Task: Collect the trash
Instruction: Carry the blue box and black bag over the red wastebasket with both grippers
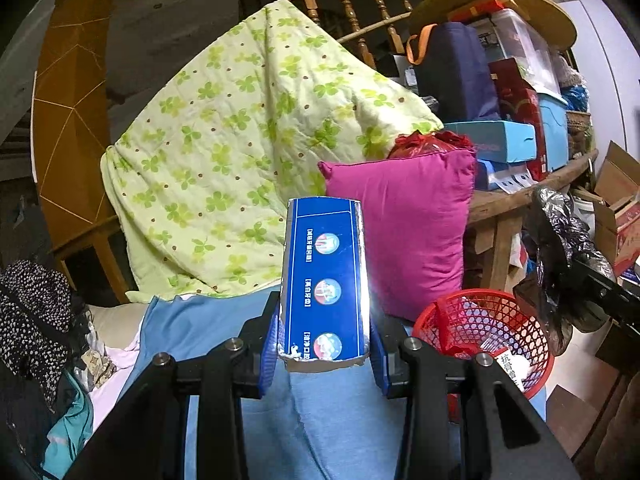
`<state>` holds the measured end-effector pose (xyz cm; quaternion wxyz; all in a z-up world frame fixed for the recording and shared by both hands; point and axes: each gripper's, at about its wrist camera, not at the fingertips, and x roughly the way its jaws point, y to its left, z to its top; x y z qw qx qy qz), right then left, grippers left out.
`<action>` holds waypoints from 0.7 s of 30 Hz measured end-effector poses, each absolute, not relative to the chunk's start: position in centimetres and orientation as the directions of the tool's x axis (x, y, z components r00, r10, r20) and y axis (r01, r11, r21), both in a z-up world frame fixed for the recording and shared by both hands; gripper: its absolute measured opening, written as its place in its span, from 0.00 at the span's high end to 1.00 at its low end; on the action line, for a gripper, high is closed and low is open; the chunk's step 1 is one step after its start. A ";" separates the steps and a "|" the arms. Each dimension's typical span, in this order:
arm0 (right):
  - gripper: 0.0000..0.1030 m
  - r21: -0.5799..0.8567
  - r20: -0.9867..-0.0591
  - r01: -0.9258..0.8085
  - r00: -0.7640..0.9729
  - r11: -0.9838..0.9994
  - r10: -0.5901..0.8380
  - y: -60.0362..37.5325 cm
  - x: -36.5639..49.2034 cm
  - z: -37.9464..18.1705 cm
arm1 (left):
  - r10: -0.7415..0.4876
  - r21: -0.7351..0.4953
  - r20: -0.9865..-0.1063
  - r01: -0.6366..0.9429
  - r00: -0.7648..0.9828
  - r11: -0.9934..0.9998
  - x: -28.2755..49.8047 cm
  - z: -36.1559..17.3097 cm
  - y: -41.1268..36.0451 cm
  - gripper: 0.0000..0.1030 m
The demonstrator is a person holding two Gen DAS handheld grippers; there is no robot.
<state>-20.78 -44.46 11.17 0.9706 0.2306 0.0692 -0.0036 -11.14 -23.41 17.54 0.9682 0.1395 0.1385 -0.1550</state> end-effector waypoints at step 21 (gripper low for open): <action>0.64 0.483 -0.118 0.079 0.993 0.872 -0.025 -46.7 -23.2 10.8 | -0.305 0.276 -0.329 0.400 0.894 0.874 -12.1 17.3 -27.2 0.61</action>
